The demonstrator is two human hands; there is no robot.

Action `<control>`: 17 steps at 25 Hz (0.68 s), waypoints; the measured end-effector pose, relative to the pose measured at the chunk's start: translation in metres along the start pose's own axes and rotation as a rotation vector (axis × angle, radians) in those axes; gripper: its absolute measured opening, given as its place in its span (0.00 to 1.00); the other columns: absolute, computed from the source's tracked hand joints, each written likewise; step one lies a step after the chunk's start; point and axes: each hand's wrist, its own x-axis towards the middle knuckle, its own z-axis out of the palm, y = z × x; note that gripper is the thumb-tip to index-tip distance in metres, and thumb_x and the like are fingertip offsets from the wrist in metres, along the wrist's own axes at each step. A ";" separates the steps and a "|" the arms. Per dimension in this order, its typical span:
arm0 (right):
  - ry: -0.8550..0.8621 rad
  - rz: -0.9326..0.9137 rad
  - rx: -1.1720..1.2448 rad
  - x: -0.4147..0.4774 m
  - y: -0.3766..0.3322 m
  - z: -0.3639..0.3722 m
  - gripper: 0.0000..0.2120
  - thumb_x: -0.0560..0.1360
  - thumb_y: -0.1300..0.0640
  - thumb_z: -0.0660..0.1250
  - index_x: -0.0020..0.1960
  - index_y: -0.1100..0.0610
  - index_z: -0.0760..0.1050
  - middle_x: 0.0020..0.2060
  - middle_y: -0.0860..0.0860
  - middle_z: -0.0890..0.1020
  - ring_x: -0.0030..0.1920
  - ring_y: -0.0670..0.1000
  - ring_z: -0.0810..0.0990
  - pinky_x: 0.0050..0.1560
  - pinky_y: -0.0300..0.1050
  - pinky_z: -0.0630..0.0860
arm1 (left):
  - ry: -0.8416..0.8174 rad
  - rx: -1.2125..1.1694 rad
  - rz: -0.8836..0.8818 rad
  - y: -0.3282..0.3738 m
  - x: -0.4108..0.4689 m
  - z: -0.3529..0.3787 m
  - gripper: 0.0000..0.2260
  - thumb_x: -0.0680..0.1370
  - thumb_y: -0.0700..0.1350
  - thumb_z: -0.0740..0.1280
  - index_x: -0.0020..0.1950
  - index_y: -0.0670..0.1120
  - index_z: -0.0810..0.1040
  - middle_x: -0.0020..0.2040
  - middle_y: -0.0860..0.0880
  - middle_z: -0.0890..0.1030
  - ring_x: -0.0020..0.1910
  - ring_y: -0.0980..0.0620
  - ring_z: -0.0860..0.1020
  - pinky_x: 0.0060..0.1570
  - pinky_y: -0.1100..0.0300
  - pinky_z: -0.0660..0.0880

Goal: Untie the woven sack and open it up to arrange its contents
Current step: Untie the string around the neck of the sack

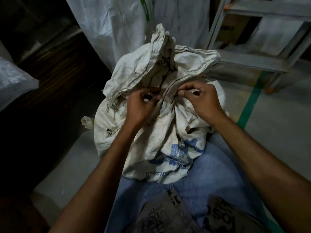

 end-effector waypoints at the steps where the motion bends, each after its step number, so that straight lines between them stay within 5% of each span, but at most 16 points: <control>1: -0.001 0.001 0.017 0.000 -0.007 -0.003 0.04 0.74 0.61 0.77 0.48 0.54 0.85 0.44 0.47 0.87 0.48 0.48 0.85 0.53 0.47 0.81 | -0.004 0.018 0.005 0.005 -0.002 -0.002 0.09 0.76 0.47 0.74 0.55 0.50 0.87 0.51 0.55 0.87 0.43 0.62 0.83 0.44 0.62 0.80; 4: -0.036 -0.019 0.054 -0.008 -0.031 -0.007 0.08 0.75 0.63 0.76 0.45 0.51 0.82 0.40 0.45 0.86 0.45 0.46 0.85 0.52 0.44 0.81 | -0.038 0.071 0.045 0.015 -0.013 -0.009 0.10 0.76 0.49 0.73 0.56 0.51 0.86 0.52 0.54 0.87 0.45 0.60 0.84 0.48 0.58 0.82; 8: -0.045 -0.034 0.010 -0.027 -0.045 -0.007 0.07 0.77 0.62 0.74 0.45 0.52 0.79 0.41 0.49 0.86 0.48 0.54 0.86 0.54 0.53 0.82 | -0.087 0.144 0.065 0.024 -0.033 -0.010 0.14 0.73 0.47 0.76 0.59 0.51 0.85 0.55 0.53 0.86 0.49 0.57 0.85 0.48 0.51 0.83; 17: -0.012 -0.081 -0.082 -0.020 -0.074 -0.011 0.04 0.81 0.53 0.68 0.49 0.47 0.74 0.41 0.44 0.87 0.46 0.45 0.86 0.51 0.61 0.81 | 0.012 0.126 0.038 0.036 -0.015 -0.021 0.16 0.74 0.46 0.76 0.62 0.50 0.84 0.59 0.53 0.84 0.50 0.57 0.83 0.51 0.53 0.82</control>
